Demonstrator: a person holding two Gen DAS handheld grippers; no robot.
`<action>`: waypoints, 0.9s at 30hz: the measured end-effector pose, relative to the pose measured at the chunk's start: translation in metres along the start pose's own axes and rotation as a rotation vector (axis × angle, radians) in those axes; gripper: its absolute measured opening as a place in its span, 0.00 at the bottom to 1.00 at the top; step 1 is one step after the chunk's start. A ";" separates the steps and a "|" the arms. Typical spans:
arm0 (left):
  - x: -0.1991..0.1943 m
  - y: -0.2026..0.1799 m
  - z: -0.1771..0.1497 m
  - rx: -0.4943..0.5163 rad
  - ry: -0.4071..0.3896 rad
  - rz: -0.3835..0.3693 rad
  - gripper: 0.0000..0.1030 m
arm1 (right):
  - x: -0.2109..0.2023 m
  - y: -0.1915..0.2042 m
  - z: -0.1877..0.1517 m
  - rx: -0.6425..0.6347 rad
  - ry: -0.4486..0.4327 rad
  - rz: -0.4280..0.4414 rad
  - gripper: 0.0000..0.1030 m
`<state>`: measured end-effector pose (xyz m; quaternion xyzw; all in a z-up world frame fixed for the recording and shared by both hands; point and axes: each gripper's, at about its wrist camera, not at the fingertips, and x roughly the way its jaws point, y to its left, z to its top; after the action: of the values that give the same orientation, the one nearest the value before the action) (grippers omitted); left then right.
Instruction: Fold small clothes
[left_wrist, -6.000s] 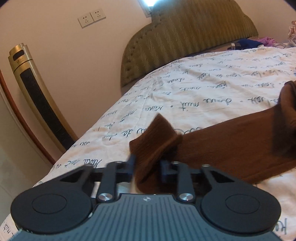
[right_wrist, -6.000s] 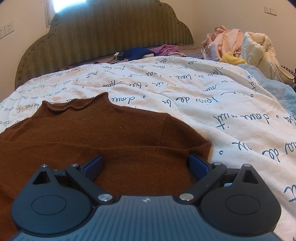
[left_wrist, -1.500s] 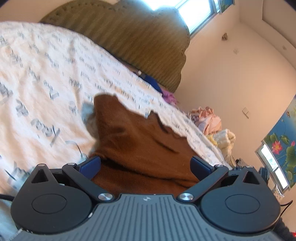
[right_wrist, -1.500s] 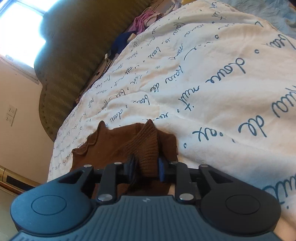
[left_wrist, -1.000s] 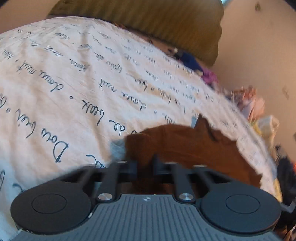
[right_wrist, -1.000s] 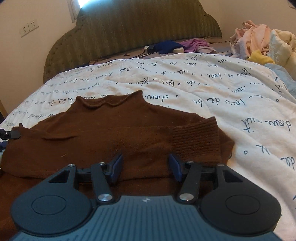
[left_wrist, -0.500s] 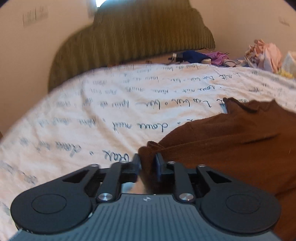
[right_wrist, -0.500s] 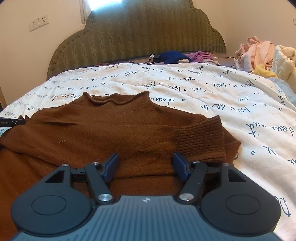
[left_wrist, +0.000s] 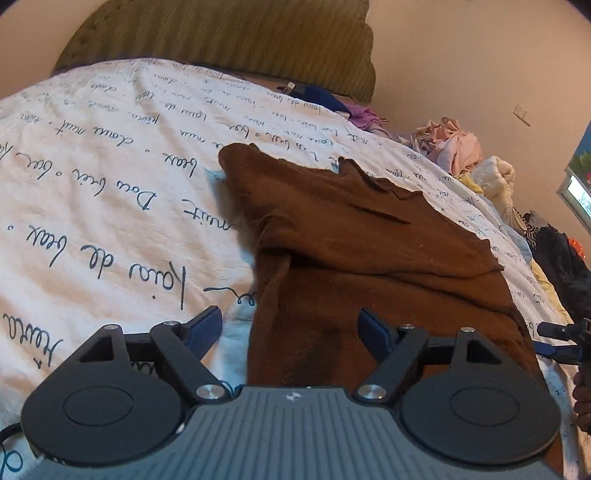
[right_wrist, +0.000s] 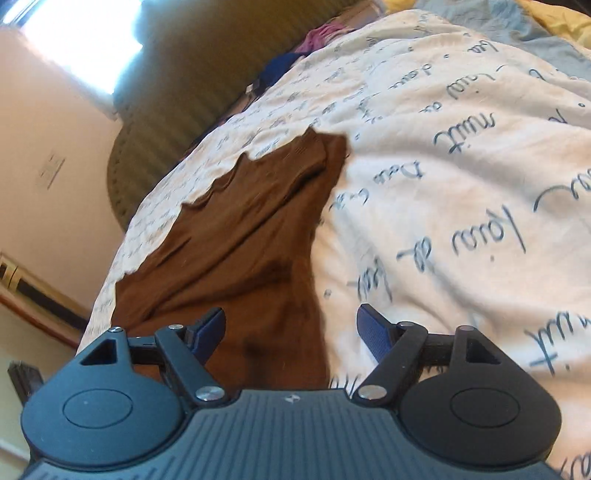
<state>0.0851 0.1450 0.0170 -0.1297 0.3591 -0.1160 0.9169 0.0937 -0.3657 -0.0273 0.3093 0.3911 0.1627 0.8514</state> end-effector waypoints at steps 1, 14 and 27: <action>0.003 -0.001 0.002 -0.016 0.003 -0.006 0.60 | 0.001 0.005 -0.002 -0.017 0.009 -0.001 0.73; 0.006 -0.002 0.001 0.048 0.006 0.087 0.15 | -0.002 -0.012 -0.009 -0.039 0.026 -0.044 0.02; -0.068 0.017 -0.066 -0.342 0.068 -0.300 0.71 | -0.049 -0.007 -0.062 0.106 0.116 0.179 0.67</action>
<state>-0.0072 0.1714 0.0074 -0.3312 0.3807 -0.1930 0.8415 0.0150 -0.3711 -0.0357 0.3777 0.4189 0.2345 0.7918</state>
